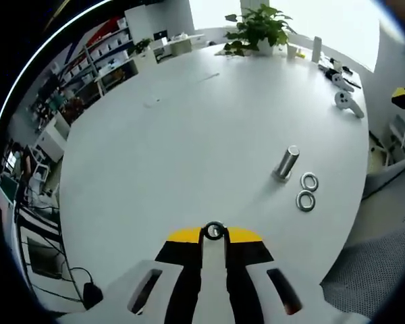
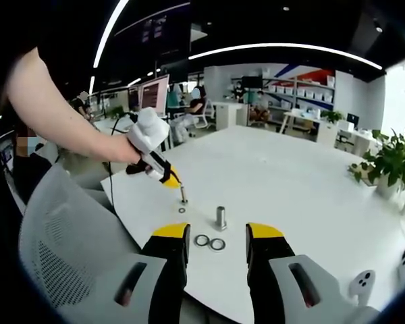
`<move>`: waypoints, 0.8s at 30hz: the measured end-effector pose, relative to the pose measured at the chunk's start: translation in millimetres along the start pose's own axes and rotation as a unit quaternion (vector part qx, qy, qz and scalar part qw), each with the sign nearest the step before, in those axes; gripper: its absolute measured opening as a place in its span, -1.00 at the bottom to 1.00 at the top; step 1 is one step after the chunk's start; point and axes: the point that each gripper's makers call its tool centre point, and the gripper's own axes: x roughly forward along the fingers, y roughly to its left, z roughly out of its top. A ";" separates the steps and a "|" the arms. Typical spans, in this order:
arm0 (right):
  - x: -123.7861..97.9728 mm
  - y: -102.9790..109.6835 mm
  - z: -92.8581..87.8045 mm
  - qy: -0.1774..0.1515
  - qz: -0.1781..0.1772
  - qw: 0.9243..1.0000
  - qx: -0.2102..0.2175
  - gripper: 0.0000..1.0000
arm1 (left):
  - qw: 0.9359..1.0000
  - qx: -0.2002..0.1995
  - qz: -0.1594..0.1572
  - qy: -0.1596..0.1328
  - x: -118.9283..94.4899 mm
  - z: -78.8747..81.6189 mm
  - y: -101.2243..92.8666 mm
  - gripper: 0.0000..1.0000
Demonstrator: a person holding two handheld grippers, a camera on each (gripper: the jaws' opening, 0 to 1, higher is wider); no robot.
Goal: Place the washer onto the threaded stud by aligning its center hole with the stud, sliding it down to the base, and recovering from edge contact or off-axis alignment until the washer reaches the visible bottom stop.
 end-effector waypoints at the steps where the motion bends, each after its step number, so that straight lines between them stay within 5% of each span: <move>1: 0.0 0.0 0.3 -0.001 0.000 1.000 0.000 -0.30 | 1.000 0.003 -0.001 0.002 0.5 0.0 -1.3 -0.81; 24: -0.3 -1.5 0.1 -0.001 -0.003 1.000 0.002 -0.30 | 1.000 0.018 -0.004 0.026 15.0 -0.9 -3.6 -0.80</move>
